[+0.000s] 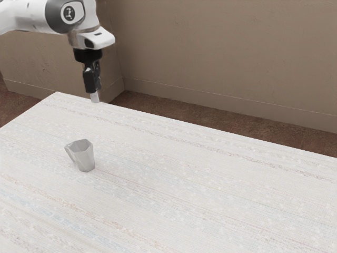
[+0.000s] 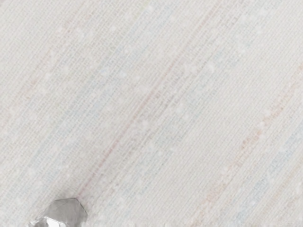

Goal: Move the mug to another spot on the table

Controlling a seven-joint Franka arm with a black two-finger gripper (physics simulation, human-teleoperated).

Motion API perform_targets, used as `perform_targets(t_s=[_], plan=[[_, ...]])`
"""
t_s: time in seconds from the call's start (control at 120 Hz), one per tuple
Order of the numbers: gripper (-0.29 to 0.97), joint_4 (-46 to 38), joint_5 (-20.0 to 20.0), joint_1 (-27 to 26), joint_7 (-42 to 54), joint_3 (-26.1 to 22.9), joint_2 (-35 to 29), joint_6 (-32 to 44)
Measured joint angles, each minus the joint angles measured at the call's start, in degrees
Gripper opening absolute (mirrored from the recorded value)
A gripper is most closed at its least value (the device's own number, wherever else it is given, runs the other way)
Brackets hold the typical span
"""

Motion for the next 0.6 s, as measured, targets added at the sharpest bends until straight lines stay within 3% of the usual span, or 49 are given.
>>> perform_targets(t_s=[0.267, 0.383, 0.6], plan=[[0.68, -2.86, 0.88, 11.06, 6.91, -1.83, -1.00, -2.35], [0.68, -4.23, 3.51, 13.99, 11.61, -1.83, -0.72, -2.28], [0.68, -10.83, 5.86, 15.55, 21.40, -1.72, 0.30, 6.56]])
